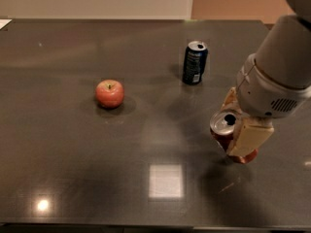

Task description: Knock coke can over

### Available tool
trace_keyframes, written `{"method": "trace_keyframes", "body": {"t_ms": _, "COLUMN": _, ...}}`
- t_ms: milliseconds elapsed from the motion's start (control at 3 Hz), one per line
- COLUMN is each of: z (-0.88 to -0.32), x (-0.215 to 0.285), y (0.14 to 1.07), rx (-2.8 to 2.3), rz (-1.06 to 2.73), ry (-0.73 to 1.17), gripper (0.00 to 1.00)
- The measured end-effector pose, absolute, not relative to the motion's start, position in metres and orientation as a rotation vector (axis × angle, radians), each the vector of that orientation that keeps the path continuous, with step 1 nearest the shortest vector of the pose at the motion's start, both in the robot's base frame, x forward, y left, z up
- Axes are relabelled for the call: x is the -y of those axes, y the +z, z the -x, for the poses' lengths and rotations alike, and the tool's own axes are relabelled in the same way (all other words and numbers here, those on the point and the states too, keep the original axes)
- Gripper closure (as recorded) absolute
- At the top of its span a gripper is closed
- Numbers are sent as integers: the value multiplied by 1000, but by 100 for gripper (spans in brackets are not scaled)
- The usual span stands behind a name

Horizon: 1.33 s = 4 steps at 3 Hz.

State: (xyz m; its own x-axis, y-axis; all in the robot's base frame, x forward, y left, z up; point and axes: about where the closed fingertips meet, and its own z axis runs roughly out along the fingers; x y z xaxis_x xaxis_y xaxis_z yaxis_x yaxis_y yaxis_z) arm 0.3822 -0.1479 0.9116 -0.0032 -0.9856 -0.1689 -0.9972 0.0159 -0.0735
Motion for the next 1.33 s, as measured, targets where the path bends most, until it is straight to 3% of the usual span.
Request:
{"method": "trace_keyframes", "body": {"t_ms": 333, "z": -388, "x": 145, "y": 901, "rx": -2122, "rz": 2192, "ry": -10, "gripper": 100}}
{"method": "trace_keyframes", "body": {"t_ms": 667, "z": -398, "x": 141, "y": 891, "rx": -2134, "rz": 2275, "ry": -101, "gripper": 82}}
{"method": "trace_keyframes", "body": {"t_ms": 1333, "z": -418, "x": 135, "y": 877, "rx": -2152, "rz": 2354, "ry": -205, "gripper": 36}}
